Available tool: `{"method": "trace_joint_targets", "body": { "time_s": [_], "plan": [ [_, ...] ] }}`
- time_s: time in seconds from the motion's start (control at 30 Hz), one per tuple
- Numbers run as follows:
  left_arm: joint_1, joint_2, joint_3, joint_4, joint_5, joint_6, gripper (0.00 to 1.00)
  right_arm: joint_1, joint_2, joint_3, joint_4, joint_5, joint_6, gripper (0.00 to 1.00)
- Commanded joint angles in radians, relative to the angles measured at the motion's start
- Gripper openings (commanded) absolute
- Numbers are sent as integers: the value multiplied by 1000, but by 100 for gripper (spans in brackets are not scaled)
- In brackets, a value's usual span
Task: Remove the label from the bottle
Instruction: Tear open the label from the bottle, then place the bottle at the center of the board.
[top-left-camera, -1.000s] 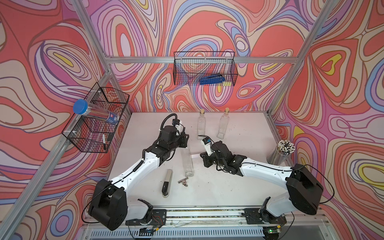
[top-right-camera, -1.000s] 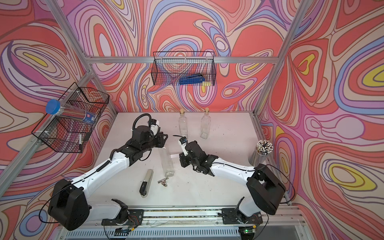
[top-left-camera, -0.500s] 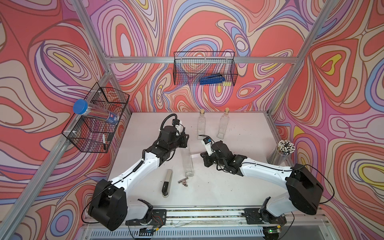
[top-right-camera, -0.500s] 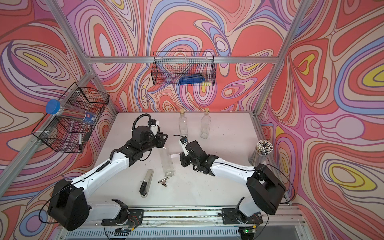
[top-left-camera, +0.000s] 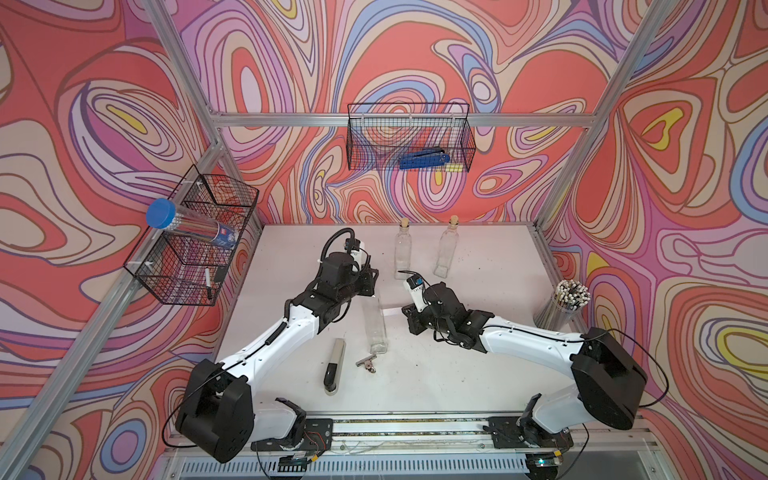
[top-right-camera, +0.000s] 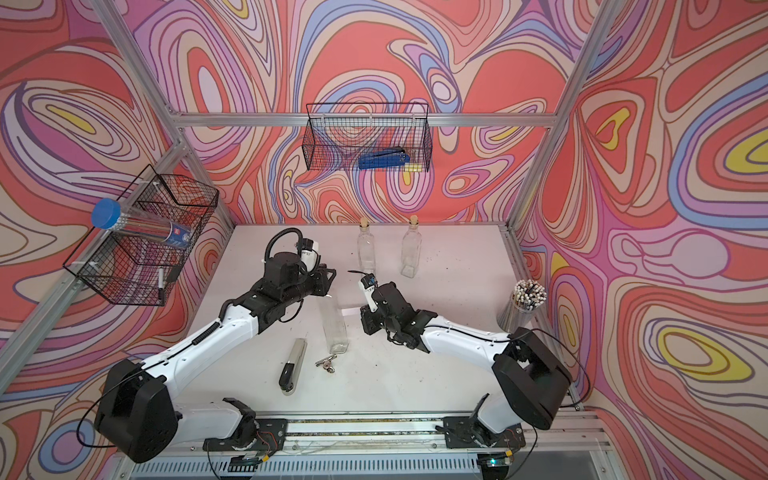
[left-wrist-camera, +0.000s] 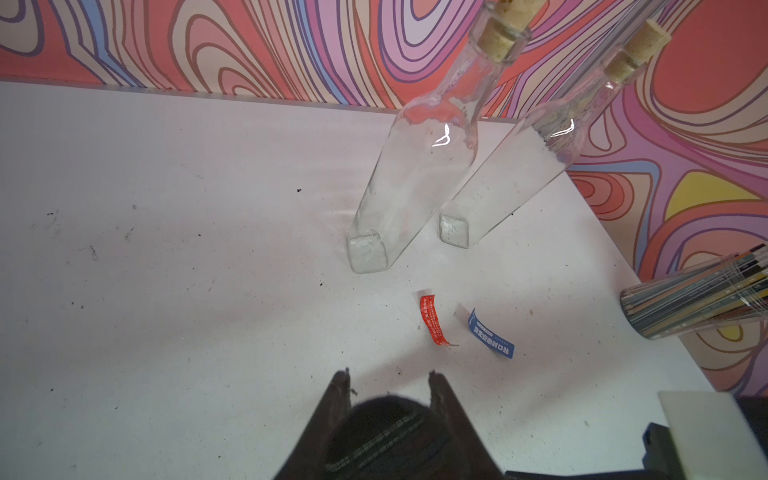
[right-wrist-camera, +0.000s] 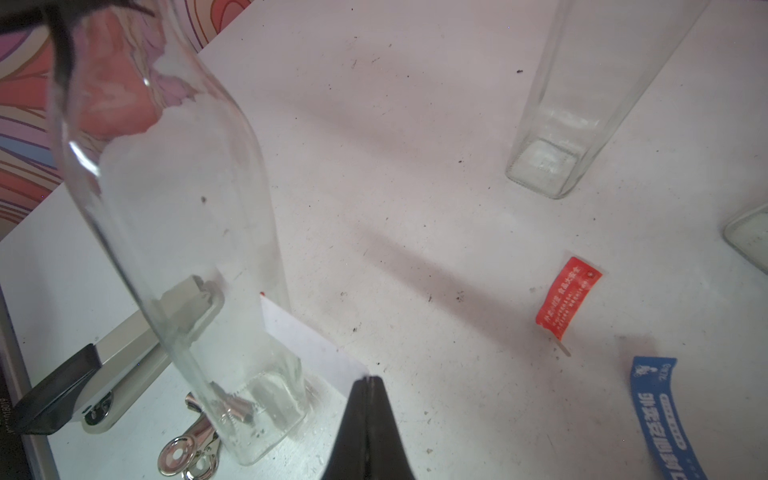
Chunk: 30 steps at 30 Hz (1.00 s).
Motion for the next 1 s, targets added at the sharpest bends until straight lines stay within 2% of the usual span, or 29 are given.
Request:
{"method": "trace_joint_targets", "body": {
  "time_s": [0.0, 0.63, 0.97],
  "plan": [
    [2, -15, -18, -20, -24, 47, 0, -16, -8, -16, -13, 43, 1, 0],
    [1, -19, -10, -13, -20, 48, 0, -27, 8, 5, -26, 35, -4, 0],
    [0, -44, 42, 17, -44, 65, 0, -31, -4, 37, -46, 18, -5, 0]
  ]
}}
